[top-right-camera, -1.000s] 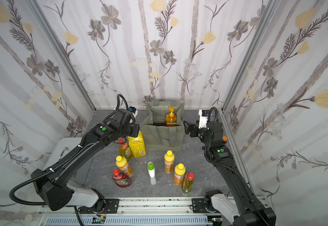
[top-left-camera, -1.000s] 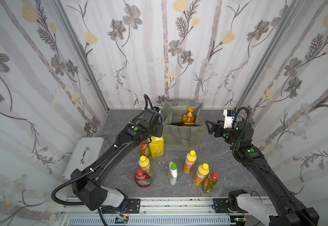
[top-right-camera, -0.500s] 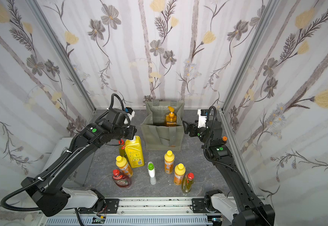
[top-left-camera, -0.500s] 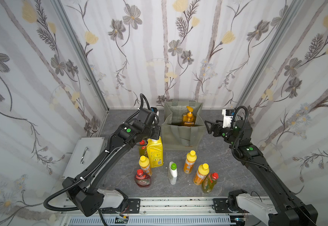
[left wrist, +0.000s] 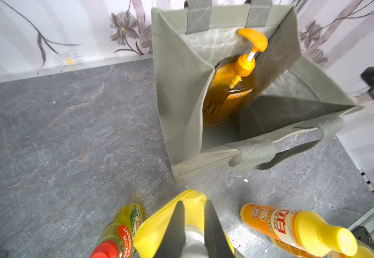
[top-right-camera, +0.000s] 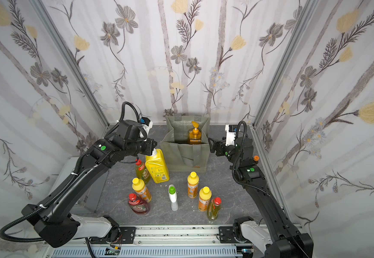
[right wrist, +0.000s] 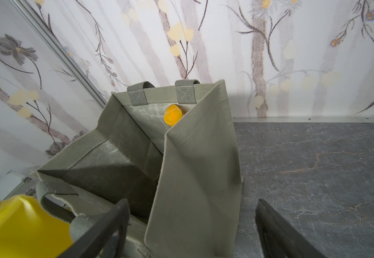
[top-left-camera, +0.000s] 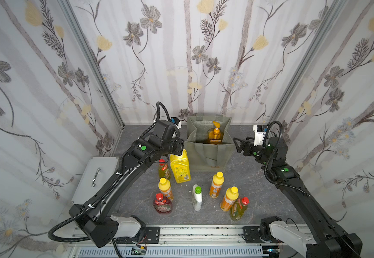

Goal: Pack dish soap into the shopping bag
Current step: Adjust the bottle of dish soap at the center of the board, then pick up the bottle of dish soap at the center of the board.

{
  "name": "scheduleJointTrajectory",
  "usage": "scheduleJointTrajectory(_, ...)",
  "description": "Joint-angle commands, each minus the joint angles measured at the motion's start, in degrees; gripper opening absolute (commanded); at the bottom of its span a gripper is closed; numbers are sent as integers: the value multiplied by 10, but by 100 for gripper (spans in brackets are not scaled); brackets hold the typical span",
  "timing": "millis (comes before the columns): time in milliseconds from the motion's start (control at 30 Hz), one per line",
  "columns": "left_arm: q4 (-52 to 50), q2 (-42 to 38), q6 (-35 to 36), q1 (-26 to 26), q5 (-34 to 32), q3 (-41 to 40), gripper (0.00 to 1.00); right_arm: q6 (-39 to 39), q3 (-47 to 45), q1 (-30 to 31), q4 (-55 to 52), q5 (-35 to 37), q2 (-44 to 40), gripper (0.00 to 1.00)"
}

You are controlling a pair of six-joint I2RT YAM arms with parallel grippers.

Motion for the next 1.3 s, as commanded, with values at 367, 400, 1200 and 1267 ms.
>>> scheduleJointTrajectory(367,225,-42,0,0,-9,-146,4,-5,4,0,21,-7,6,88)
scheduleJointTrajectory(400,227,-44,-1,0,-9,-152,5,-5,4,0,21,-8,6,88)
scheduleJointTrajectory(1200,24,-97,-96,-59,-68,-171,85,-4,5,0,21,-14,8,89)
scheduleJointTrajectory(1267,29,-95,-103,-65,-85,-184,81,-4,6,1,20,-14,9,89)
